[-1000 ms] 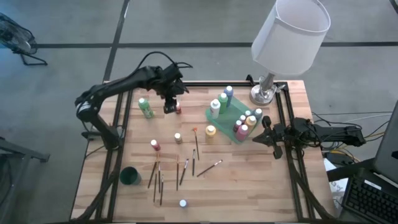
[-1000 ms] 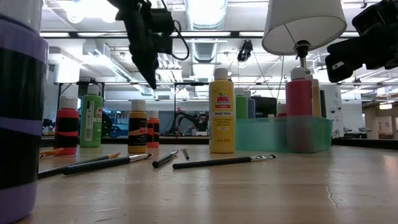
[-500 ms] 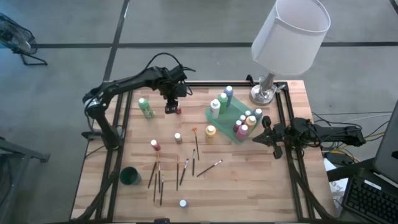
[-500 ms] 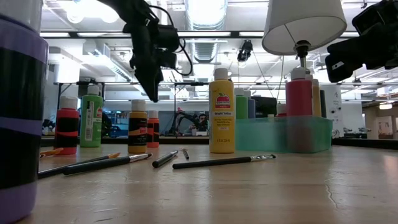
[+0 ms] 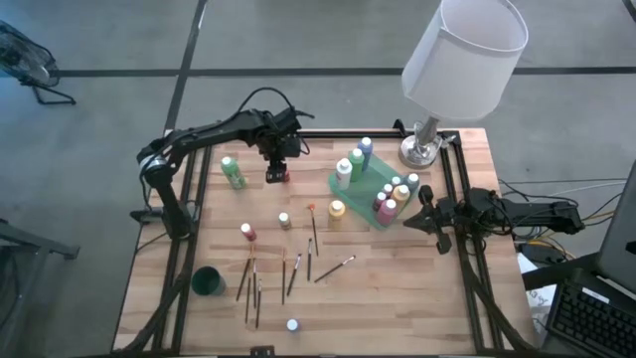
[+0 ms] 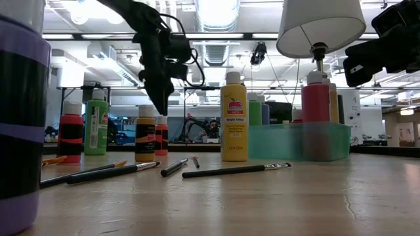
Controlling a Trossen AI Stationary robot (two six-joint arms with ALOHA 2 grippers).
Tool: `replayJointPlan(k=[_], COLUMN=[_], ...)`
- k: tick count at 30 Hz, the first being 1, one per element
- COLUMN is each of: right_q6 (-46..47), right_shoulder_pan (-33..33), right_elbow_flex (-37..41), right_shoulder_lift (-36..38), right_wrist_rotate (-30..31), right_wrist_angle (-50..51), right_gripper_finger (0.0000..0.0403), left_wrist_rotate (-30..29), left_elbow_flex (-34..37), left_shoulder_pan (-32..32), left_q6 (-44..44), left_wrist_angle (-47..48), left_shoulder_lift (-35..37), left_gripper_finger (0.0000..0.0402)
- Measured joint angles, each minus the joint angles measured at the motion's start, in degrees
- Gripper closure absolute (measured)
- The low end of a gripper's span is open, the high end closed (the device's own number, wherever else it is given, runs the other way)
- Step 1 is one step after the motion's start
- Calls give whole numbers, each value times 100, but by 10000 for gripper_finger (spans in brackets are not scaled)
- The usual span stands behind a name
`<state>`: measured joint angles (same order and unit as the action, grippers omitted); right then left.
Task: Pick & Place Paint Supplies
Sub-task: Put the small orange paint bottle into the green bin
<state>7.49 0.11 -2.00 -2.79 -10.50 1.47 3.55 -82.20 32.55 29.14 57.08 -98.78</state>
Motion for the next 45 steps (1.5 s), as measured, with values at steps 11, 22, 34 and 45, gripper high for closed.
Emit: replayJointPlan(k=[11,22,34,45], right_q6=[0,-2,-2,-2], right_shoulder_pan=[0,0,-1,-1], right_elbow_flex=[-1,-2,0,0], right_shoulder_lift=[0,0,0,0], right_wrist_rotate=[0,0,0,0], right_wrist_angle=[0,0,0,0], right_gripper_finger=[390,390,390,390], left_wrist_rotate=[0,-20,-85,329], left_elbow_flex=[382,639,401,-1016], left_shoulder_pan=[0,16,22,12], left_q6=[38,42,-1,-94], left_wrist_angle=[-332,-658,-388,724], left_shoulder_lift=[-11,-3,48,50], left_gripper_finger=[227,270,275,277])
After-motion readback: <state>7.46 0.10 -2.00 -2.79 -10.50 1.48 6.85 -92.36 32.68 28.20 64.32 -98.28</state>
